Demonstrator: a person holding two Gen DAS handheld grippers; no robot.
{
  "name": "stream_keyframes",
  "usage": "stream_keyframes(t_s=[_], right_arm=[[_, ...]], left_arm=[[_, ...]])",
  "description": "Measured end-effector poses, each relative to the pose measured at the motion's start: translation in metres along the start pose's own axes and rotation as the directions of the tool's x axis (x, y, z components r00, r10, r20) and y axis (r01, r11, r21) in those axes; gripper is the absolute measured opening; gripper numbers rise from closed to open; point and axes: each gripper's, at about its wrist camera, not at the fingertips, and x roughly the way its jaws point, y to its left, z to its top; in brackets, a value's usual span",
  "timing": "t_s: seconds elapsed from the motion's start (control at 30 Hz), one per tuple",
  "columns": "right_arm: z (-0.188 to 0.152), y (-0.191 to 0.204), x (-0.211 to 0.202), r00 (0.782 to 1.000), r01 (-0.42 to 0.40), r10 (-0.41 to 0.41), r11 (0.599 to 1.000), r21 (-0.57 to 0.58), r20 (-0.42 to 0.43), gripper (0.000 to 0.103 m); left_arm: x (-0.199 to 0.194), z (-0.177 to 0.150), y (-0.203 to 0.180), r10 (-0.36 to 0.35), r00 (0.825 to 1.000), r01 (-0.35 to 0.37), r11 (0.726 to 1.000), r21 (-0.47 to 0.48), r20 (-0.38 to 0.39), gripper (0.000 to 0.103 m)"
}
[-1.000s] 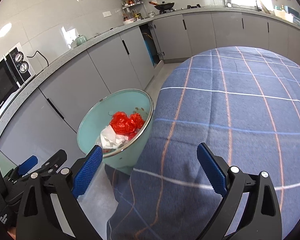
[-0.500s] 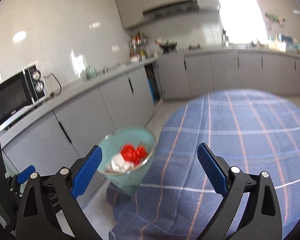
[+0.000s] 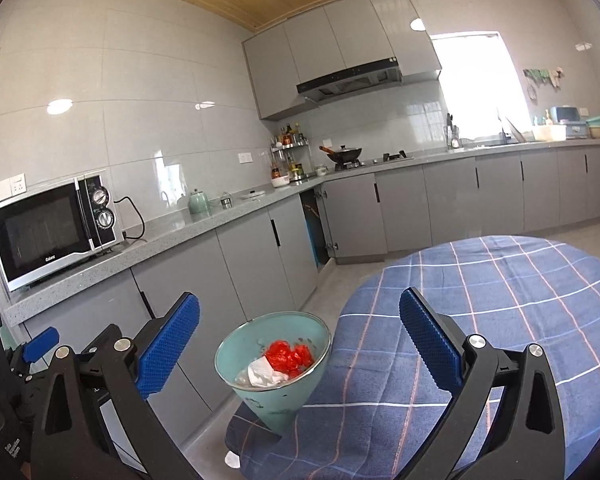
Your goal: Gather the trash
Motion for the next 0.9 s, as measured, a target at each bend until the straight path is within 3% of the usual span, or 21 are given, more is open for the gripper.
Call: stream_keyframes(t_s=[0.9], right_arm=[[0.003,0.001,-0.015,1.000,-0.002,0.002,1.000,0.028,0.015,0.098]], left_arm=[[-0.020,0.005,-0.001,-0.031,0.999,0.031,1.000,-0.005,0.043,0.097]])
